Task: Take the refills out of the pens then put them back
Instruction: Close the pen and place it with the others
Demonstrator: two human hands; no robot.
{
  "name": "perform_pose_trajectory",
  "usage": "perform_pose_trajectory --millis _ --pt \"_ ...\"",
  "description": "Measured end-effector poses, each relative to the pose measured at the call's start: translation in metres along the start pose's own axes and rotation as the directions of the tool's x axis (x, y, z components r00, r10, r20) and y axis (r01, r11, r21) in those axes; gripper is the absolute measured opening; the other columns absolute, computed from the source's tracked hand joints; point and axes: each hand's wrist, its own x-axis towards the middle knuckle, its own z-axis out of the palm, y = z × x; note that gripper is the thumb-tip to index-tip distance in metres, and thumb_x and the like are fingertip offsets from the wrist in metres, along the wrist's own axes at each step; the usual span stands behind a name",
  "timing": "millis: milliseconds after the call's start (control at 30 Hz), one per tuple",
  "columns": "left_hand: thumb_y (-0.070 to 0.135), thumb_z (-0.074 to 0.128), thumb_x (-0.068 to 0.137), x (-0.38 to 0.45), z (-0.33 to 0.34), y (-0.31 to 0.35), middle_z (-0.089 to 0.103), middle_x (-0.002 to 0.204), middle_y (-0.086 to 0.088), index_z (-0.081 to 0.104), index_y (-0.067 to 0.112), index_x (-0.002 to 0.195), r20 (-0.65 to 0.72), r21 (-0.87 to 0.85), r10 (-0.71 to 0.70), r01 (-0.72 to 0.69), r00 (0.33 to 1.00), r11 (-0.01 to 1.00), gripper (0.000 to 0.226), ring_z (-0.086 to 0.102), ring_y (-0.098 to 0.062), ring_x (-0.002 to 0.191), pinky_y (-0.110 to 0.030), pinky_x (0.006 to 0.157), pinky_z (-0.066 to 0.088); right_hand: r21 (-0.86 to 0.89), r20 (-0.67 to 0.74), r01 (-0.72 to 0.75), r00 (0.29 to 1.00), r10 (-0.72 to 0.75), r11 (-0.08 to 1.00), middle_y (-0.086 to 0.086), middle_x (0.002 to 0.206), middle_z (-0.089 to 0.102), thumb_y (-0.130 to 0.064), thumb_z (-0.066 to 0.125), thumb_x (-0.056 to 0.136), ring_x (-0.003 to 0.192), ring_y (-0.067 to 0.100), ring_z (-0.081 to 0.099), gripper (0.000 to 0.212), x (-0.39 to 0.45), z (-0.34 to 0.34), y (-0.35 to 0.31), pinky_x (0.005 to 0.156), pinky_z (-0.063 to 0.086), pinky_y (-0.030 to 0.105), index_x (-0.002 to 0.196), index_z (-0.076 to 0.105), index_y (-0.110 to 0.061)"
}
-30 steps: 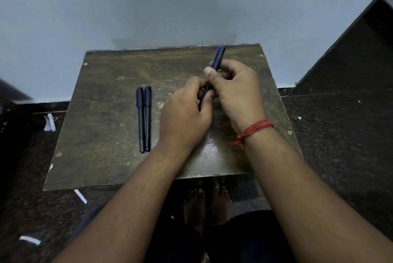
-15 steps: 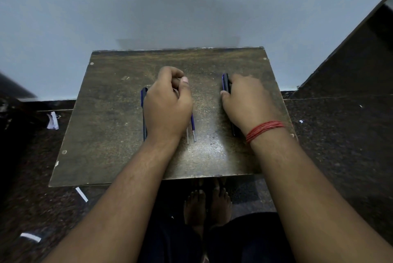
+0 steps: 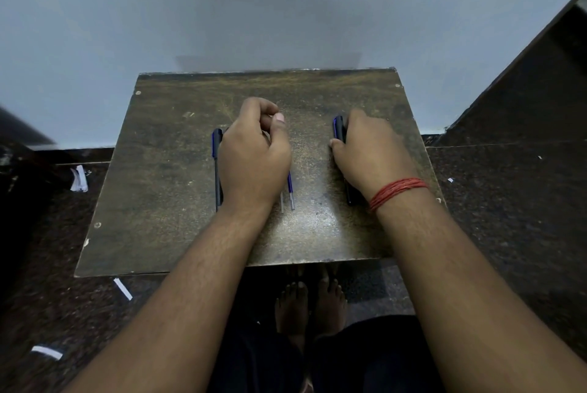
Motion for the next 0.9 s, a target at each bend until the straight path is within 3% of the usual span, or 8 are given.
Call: perform_pose_trajectory --millis 133,333,467,567,667,767,900 --pt "0.020 0.057 0.096 0.000 0.000 0.000 0.059 0.075 0.015 0.062 0.019 0.100 -0.001 0.002 -0.006 0.006 1.000 1.000 0.007 0.056 -0.004 0.065 -0.031 0.064 0.051 0.016 -0.020 0.009 1.000 -0.009 1.000 0.014 0.111 0.063 -0.035 0.057 0.098 0.096 0.032 0.061 0.030 0.000 -0.003 0.001 0.072 0.038 0.032 0.115 0.052 -0.011" --pt "0.021 0.056 0.095 0.002 -0.003 -0.004 0.059 0.073 0.014 0.062 0.019 0.098 -0.018 0.000 -0.011 0.011 1.000 1.000 0.007 0.057 -0.009 0.068 -0.036 0.066 0.051 0.052 -0.223 0.097 0.971 -0.083 0.994 -0.001 0.092 0.050 -0.036 0.052 0.101 0.081 0.019 0.046 0.027 -0.003 -0.011 -0.005 0.069 0.035 0.029 0.117 0.053 -0.014" --pt "0.022 0.054 0.091 0.006 -0.010 -0.014 0.060 0.076 0.008 0.061 0.018 0.094 -0.054 0.048 -0.002 0.004 0.999 0.999 0.009 0.059 -0.020 0.076 -0.043 0.071 0.051 0.039 -0.230 0.159 0.962 -0.146 0.987 0.000 0.096 0.063 -0.037 0.051 0.100 0.085 0.022 0.058 0.027 -0.006 -0.003 -0.015 0.066 0.039 0.031 0.116 0.054 -0.016" --pt "0.024 0.053 0.088 0.009 -0.023 -0.021 0.062 0.083 0.005 0.061 0.019 0.091 -0.096 0.180 -0.015 0.033 0.995 0.983 0.009 0.058 -0.025 0.088 -0.047 0.084 0.048 0.029 -0.232 0.194 0.955 -0.183 0.980 0.000 0.097 0.066 -0.038 0.050 0.100 0.080 0.019 0.054 0.026 -0.012 0.002 -0.022 0.064 0.039 0.030 0.115 0.054 -0.017" --pt "0.028 0.054 0.090 0.013 -0.041 -0.024 0.061 0.094 0.003 0.059 0.020 0.088 -0.110 0.334 -0.090 0.122 0.990 0.935 0.009 0.054 -0.025 0.101 -0.044 0.090 0.039 0.017 -0.212 0.214 0.955 -0.206 0.977 0.004 0.100 0.068 -0.037 0.050 0.100 0.089 0.027 0.062 0.026 -0.018 0.003 -0.026 0.064 0.037 0.031 0.113 0.055 -0.016" --pt "0.033 0.054 0.091 0.014 -0.054 -0.023 0.053 0.096 0.004 0.054 0.023 0.084 -0.027 0.462 -0.170 0.163 0.985 0.872 0.013 0.050 -0.025 0.104 -0.047 0.094 0.035 0.038 -0.185 0.225 0.959 -0.214 0.974 0.005 0.099 0.068 -0.036 0.050 0.099 0.093 0.029 0.065 0.024 -0.021 0.000 -0.028 0.065 0.040 0.033 0.111 0.056 -0.016" --pt "0.037 0.053 0.085 0.011 -0.054 -0.028 0.061 0.113 -0.004 0.056 0.022 0.084 0.068 0.613 -0.211 0.125 0.975 0.780 0.015 0.049 -0.029 0.105 -0.052 0.095 0.037 0.047 -0.179 0.244 0.956 -0.233 0.969 0.002 0.095 0.067 -0.037 0.049 0.100 0.089 0.026 0.064 0.023 -0.021 -0.004 -0.029 0.066 0.046 0.034 0.110 0.055 -0.017"
